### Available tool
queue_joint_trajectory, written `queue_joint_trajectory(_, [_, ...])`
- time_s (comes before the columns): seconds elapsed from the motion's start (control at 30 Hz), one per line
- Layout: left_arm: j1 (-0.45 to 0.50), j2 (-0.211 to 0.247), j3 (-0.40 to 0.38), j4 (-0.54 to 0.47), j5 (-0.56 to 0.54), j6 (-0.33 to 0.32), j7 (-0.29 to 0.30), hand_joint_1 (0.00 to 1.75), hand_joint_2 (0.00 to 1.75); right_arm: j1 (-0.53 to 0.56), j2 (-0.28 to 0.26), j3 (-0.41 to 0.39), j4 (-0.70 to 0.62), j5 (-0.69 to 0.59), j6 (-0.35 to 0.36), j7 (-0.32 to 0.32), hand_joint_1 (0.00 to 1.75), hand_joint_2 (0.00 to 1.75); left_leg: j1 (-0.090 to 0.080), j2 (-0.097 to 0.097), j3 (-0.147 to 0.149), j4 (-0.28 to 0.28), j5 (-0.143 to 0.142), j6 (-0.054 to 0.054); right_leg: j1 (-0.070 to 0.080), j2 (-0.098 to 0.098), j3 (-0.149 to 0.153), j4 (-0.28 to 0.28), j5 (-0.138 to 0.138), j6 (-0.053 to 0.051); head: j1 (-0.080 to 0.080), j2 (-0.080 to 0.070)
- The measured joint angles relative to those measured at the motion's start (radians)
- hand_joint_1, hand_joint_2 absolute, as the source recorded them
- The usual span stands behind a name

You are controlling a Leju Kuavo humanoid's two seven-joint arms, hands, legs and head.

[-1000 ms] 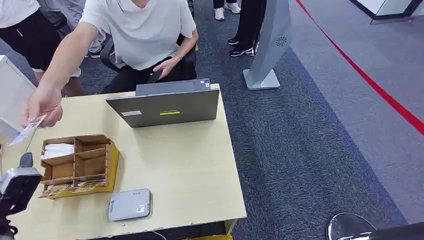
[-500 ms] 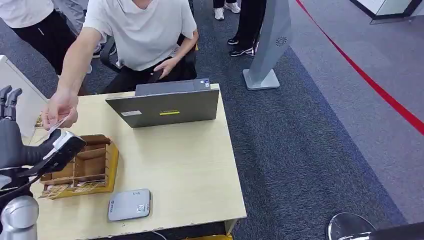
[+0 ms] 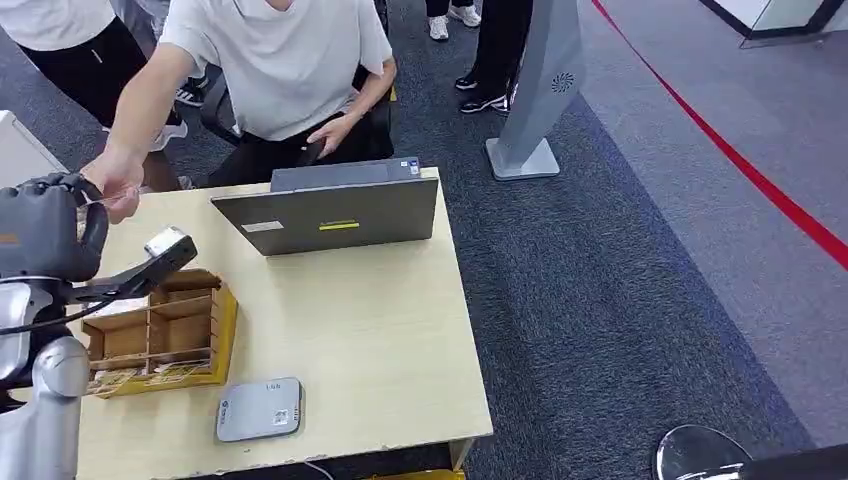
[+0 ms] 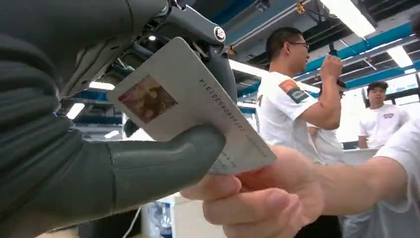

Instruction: Pass the card to the sensor for recognition and then transmit it.

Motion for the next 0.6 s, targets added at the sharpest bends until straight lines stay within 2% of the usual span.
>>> queue_joint_trajectory(0.43, [-0.008, 0.005, -0.019, 0.017, 0.009, 0.022, 0.007, 1.75, 1.75, -0.009, 0.0, -0.028, 0.025, 0.014, 0.002, -0.01, 0.0, 1.75, 0.0, 0.0, -0.001, 0.0, 0.0, 0.0, 0.0, 0.0, 0.0, 0.0, 0.0, 0.0, 0.0, 0.0])
queue_joint_trajectory(0.6, [0.06, 0.002, -0.04, -0.086, 0.038, 0.055, -0.019, 1.75, 1.75, -0.007, 0.0, -0.023, 0.028, -0.052, -0.036, 0.011, 0.0, 1.75, 0.0, 0.0, -0.001, 0.0, 0.0, 0.0, 0.0, 0.0, -0.001, 0.0, 0.0, 0.0, 0.0, 0.0])
